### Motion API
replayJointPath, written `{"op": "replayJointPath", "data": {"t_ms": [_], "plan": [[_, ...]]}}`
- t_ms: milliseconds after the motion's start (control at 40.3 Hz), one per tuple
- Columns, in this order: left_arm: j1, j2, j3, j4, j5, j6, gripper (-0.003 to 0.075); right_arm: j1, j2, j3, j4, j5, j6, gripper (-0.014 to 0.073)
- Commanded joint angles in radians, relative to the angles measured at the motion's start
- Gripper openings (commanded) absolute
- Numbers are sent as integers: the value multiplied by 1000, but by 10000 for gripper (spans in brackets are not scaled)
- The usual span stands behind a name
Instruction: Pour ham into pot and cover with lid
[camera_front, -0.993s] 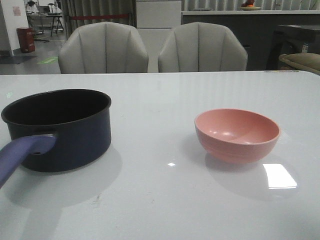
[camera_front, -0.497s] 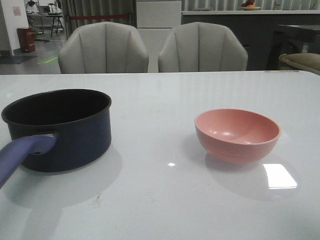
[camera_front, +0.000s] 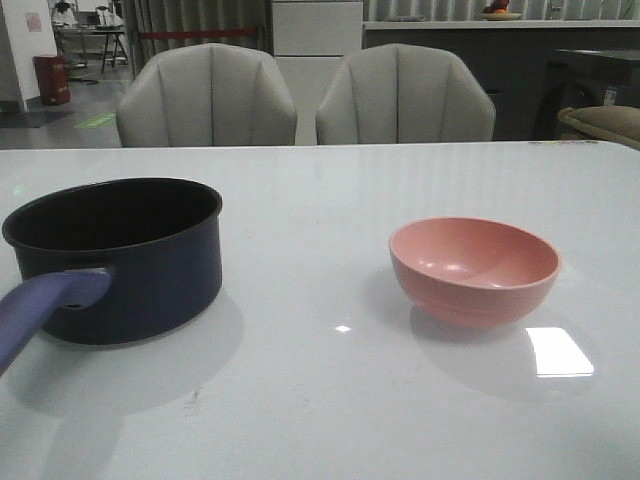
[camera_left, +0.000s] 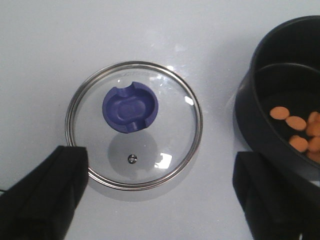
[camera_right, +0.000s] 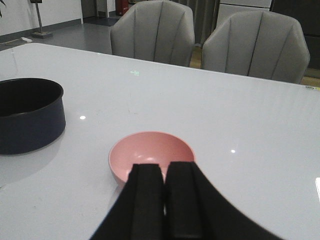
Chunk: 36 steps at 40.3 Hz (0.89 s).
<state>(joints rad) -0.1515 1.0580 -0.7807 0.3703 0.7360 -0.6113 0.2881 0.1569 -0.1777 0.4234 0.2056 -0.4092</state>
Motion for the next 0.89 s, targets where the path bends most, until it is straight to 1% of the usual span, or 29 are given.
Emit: {"op": "replayJointPath", "data": {"t_ms": [0,75,124,199,248,422,596,869], "plan": [[72,80,-76,-48,-17,-16,617,-2,8,-26,8,-75,-11,150],[126,138,-96,-91,-12,2,617,-2,8,-26,8,-75,-11,150],[163,176,-113,-141,-10,39,617,-2,8,-26,8,-75,-11,150],[206,239,-144,-242,17,166,617,-2,8,-26,8,-75,-11,150],[223,278,-166,-272,41,209,617,-2,8,-26,8,-75,-11,150],[257,385,-237,-270,76,209,617,-2,8,-26,8,-75,-11,150],[257,459,-308,-270,87,209,617,-2,8,-26,8,-75,-11,150],[257,579,-395,-299,144,218,617,-2,8,-26,8,-75,-11,150]]}}
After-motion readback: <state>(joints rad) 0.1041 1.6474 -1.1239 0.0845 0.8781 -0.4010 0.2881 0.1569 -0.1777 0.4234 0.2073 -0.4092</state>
